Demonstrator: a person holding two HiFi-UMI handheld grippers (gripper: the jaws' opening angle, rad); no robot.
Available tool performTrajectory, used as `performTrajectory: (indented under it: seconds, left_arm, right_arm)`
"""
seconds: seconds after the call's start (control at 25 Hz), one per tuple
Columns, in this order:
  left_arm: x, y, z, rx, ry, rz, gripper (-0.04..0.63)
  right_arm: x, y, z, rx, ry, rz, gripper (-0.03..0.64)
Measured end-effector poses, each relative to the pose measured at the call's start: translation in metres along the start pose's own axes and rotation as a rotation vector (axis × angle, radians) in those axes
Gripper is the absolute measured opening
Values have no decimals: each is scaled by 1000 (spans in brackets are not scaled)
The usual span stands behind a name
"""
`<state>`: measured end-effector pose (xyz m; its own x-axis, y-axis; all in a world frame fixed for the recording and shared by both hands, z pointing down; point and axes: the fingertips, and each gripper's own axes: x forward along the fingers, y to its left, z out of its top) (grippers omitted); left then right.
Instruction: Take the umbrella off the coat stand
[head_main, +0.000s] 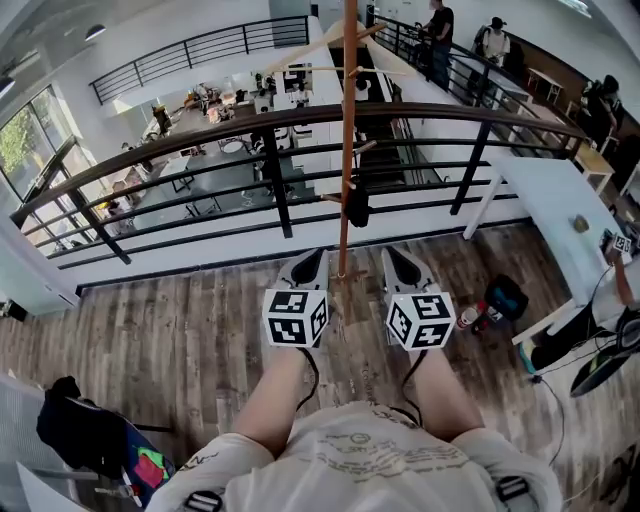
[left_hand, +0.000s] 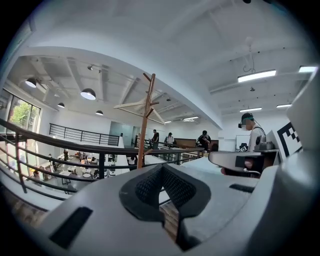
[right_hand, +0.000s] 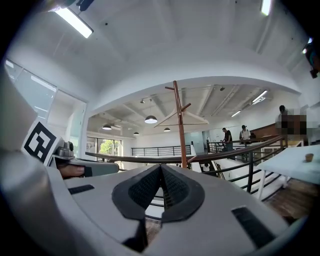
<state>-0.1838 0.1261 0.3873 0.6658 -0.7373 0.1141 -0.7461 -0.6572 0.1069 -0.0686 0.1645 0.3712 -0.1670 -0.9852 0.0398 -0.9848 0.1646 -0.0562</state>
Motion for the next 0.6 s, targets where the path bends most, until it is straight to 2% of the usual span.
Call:
performTrajectory:
  seconds: [0.4, 0.6]
  left_arm:
    - [32, 30, -6, 4, 22, -40, 3]
    - [73, 40, -6, 10, 25, -22, 3]
  right_arm:
    - [39, -1, -16, 26, 20, -29, 3]
    - [74, -31, -20, 30, 12, -17, 3]
